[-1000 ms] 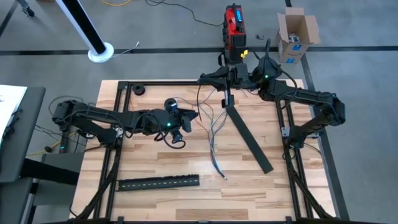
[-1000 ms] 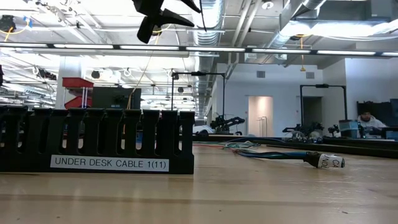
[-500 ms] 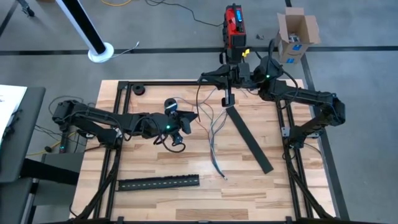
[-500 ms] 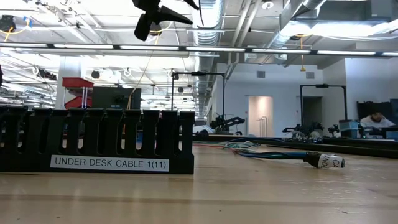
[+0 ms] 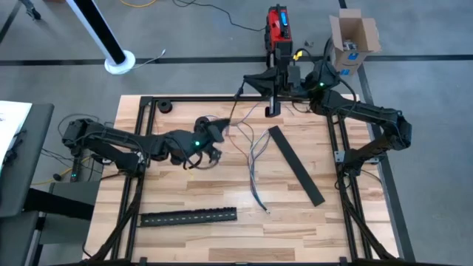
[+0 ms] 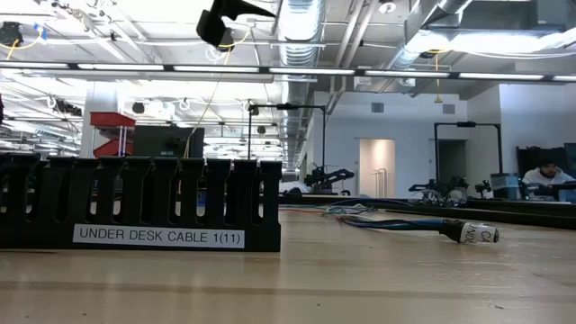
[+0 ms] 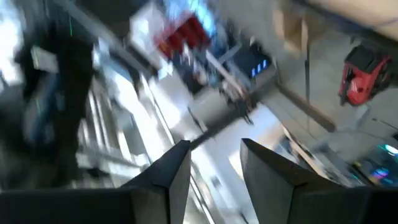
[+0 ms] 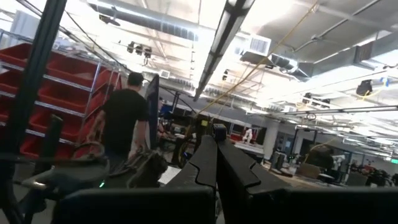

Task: Ziptie cables
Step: Wrap the cable wires with the black zip tie

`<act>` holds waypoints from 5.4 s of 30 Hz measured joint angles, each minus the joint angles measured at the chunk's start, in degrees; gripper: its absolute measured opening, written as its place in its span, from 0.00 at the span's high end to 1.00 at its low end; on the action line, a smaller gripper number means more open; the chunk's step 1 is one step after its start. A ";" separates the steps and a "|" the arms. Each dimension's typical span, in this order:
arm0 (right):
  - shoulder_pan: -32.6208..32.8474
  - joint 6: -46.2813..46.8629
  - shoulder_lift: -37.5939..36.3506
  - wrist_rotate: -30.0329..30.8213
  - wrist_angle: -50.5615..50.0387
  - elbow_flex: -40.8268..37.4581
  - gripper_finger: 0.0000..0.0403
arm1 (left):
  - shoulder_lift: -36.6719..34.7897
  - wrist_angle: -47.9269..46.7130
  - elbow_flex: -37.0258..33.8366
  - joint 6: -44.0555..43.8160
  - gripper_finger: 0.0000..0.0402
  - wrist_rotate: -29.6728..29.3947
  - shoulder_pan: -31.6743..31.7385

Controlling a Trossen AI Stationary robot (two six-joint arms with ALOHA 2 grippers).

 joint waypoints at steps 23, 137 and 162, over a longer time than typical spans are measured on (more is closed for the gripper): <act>-0.39 1.39 0.00 -1.86 -5.32 0.00 1.00 | -2.01 -21.25 0.00 -4.21 0.67 -1.50 1.85; -2.14 16.17 0.02 -1.35 3.33 0.00 1.00 | -2.00 -2.29 5.73 -67.20 1.00 29.19 9.65; -0.96 17.56 0.02 -1.70 4.22 0.00 1.00 | -2.07 -13.26 5.75 -13.37 1.00 32.33 13.46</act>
